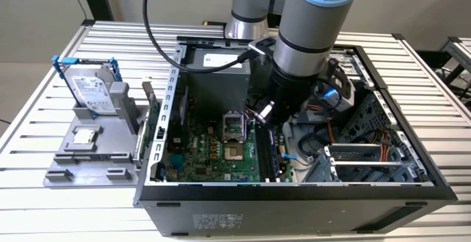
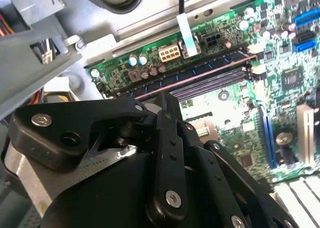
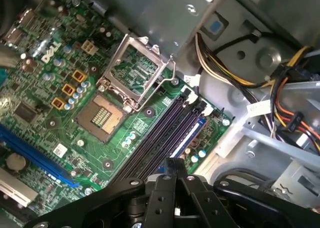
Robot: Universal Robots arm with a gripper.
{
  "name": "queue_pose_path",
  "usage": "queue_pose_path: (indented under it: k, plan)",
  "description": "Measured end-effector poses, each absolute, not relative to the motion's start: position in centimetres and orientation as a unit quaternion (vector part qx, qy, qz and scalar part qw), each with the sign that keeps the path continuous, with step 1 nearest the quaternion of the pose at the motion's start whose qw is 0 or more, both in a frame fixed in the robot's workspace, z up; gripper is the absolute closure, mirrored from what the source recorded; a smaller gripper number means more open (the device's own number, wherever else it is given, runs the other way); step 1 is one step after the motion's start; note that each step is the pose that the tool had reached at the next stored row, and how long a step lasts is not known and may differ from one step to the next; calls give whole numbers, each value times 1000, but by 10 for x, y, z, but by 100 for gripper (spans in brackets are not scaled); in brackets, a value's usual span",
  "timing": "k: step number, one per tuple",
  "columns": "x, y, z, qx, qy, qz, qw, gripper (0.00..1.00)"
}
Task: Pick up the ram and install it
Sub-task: 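Press down the ram until it locks into place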
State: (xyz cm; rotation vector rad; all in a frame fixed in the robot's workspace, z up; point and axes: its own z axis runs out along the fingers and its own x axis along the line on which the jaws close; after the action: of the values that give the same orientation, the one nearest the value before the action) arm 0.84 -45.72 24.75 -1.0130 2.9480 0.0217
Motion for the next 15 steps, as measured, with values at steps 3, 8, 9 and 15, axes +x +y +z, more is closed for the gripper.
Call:
queue_pose_path:
  k: [3, 8, 9, 15]
  plan:
    - [8, -457, 247, -348, 937, 7, 12, 100]
    - [8, -457, 247, -391, 920, 8, 12, 100]
    - [8, -457, 247, -399, 917, 8, 12, 100]
    - [8, -457, 247, -448, 894, 8, 14, 100]
